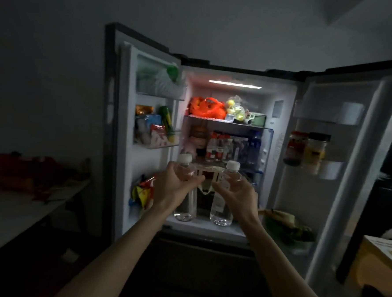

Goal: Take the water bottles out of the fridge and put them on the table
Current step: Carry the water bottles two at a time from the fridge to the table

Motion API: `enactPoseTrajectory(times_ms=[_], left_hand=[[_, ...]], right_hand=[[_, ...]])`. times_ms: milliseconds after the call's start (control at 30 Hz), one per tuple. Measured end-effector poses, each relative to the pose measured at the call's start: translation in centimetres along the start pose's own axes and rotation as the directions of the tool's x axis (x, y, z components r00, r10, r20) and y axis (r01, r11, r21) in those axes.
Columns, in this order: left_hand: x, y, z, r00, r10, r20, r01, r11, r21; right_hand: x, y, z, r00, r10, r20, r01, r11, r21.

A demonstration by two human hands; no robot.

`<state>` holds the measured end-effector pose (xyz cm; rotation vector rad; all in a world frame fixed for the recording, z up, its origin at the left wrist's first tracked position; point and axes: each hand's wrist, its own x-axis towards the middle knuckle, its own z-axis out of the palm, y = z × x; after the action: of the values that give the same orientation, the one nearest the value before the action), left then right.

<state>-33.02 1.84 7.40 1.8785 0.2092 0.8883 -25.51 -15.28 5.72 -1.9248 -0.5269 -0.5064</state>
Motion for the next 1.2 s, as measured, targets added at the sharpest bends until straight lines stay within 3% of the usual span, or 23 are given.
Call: enactPoseTrajectory(times_ms=[200, 400, 633, 867, 1200], left_hand=[[-5.8, 0.0, -9.1, 0.987, -0.092, -0.134, 0.097, 0.995, 0.029], [-10.2, -1.8, -22.4, 0.958, -0.113, -0.264, 0.143, 0.985, 0.096], [-13.6, -7.7, -42.5, 0.900, -0.130, -0.417, 0.218, 0.961, 0.172], [-13.2, -14.3, -63.6, 0.813, -0.139, -0.565, 0.356, 0.887, 0.295], [-7.7, -25.0, -79.2, 0.795, -0.186, -0.578, 0.454, 0.814, 0.362]], right_hand=[[-6.6, -5.9, 3.7, 0.988, -0.050, 0.144, 0.040, 0.997, 0.072], [-13.2, -14.7, 11.8, 0.940, -0.150, 0.307, 0.096, 0.978, 0.185], [-20.7, -26.3, 27.7, 0.859, -0.251, 0.445, 0.129, 0.949, 0.287], [-28.1, -37.7, 45.9, 0.831, -0.226, 0.508, -0.001, 0.913, 0.407], [-30.3, -46.8, 66.0, 0.790, -0.219, 0.573, -0.041, 0.913, 0.406]])
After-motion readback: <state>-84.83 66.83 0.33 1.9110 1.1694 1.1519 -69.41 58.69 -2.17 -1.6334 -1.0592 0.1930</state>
